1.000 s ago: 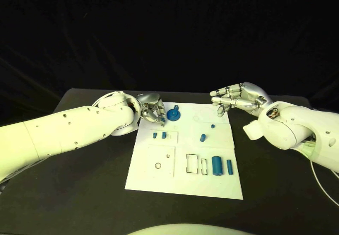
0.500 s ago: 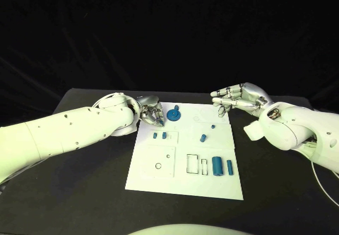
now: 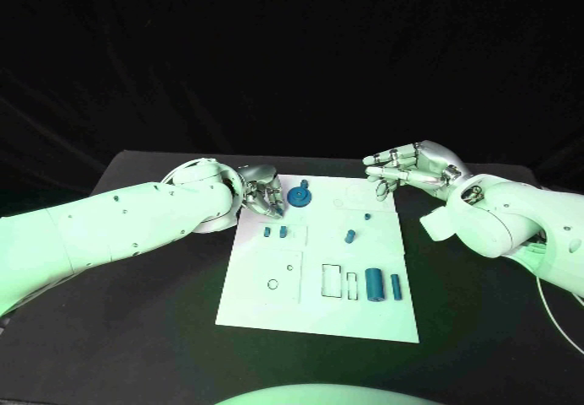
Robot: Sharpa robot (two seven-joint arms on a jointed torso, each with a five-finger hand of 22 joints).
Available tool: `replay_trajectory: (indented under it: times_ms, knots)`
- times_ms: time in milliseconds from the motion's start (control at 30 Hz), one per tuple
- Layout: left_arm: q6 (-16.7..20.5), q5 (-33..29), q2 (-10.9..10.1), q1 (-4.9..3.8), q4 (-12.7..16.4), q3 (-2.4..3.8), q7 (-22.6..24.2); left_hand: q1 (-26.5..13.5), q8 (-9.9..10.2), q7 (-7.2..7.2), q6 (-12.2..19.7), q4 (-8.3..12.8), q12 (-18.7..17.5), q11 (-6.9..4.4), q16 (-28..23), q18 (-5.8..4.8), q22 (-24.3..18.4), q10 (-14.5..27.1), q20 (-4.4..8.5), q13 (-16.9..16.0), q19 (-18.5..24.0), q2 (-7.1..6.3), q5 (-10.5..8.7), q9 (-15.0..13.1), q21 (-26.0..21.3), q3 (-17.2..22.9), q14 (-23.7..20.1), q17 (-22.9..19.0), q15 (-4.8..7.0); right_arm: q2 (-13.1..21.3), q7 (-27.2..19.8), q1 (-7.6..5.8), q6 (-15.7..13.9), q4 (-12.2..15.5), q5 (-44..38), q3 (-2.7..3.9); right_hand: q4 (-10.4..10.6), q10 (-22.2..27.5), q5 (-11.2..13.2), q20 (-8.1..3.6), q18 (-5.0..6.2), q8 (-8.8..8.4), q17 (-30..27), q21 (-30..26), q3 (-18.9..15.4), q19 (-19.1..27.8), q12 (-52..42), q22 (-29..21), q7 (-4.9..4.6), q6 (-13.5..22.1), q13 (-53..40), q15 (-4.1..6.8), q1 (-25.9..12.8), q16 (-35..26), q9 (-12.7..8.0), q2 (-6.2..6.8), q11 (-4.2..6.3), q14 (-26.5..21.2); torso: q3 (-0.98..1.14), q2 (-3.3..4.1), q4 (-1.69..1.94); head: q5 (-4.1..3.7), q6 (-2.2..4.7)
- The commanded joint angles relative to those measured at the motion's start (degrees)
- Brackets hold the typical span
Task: Assemble the parts on the task board
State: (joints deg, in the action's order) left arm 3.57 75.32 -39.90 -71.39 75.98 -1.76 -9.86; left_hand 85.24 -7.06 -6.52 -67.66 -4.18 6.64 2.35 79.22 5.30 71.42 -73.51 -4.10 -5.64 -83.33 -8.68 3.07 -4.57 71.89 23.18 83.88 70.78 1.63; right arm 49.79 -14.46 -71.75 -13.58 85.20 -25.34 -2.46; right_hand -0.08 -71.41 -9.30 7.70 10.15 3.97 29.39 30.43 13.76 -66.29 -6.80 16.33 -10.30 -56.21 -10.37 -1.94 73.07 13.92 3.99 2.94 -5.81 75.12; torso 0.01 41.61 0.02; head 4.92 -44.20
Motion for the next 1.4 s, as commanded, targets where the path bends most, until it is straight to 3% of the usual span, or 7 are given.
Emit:
replay_trajectory:
  times_ms: [33,833,1100,1400]
  knots:
    - [-1.38,0.57,0.18,0.12,0.08,-0.06,-0.1,-0.48,0.16,0.02,-0.28,0.01,-0.37,0.26,-0.23,-0.71,0.01,-0.28,0.07,0.0,0.39,-0.01,-0.22,-0.06,-0.28,0.49,2.15,-0.05,0.2,-0.03,-0.54,0.05,1.0,0.05,-0.1,0.0,0.06,0.33,-0.25,-0.12,0.24,0.1,-0.06,-0.37,-0.37,0.33,-0.38,-0.09,-0.13,0.3,0.09,0.02,-0.09,0.18,-0.02,-0.56,0.03,-0.47,0.05,0.01,-0.04,0.0,-0.08]
    - [-2.77,0.8,0.68,0.23,-0.43,-0.18,-0.96,-0.93,0.19,0.15,-0.58,0.2,-0.48,0.15,-0.33,-0.63,-0.16,-0.65,0.11,-0.13,0.57,-0.16,-0.23,-0.12,-0.53,0.79,2.05,-0.28,0.29,0.08,-0.58,0.05,1.1,0.13,-0.15,0.0,0.07,0.43,-0.27,-0.11,0.24,0.1,-0.2,-0.41,-0.4,0.36,-0.44,-0.1,-0.13,0.32,0.14,0.01,0.02,0.23,-0.02,-0.64,0.03,-0.54,-0.02,-0.04,0.11,-0.08,-0.39]
    - [-2.82,0.8,0.62,0.23,-0.4,-0.18,-1.2,-2.56,3.19,-1.14,4.07,0.2,-2.76,1.58,-0.85,-0.53,-0.87,2.6,-0.55,0.63,1.18,-1.66,-0.24,0.89,-1.5,1.44,1.6,-1.31,-0.77,0.09,-0.55,0.05,1.07,0.03,-0.18,0.0,0.07,0.45,-0.27,-0.1,0.24,0.1,-0.21,-0.42,-0.41,0.37,-0.44,-0.11,-0.14,0.32,0.15,0.0,0.02,0.23,-0.02,-0.63,0.02,-0.55,-0.01,-0.04,0.07,-0.04,-0.43]
    - [-2.46,0.81,0.58,0.23,-0.37,-0.18,-1.05,-3.55,3.56,-1.59,6.01,0.17,-2.92,2.08,-1.03,-0.35,-1.4,3.73,-1.05,0.97,1.56,-2.63,-0.23,0.93,-2.21,1.55,1.39,-1.81,-1.24,0.03,-0.54,0.05,1.08,-0.07,-0.19,0.0,0.07,0.45,-0.27,-0.1,0.24,0.1,-0.21,-0.42,-0.41,0.37,-0.44,-0.11,-0.14,0.32,0.15,0.0,0.02,0.23,-0.02,-0.63,0.02,-0.55,0.02,-0.04,0.04,0.03,-0.53]
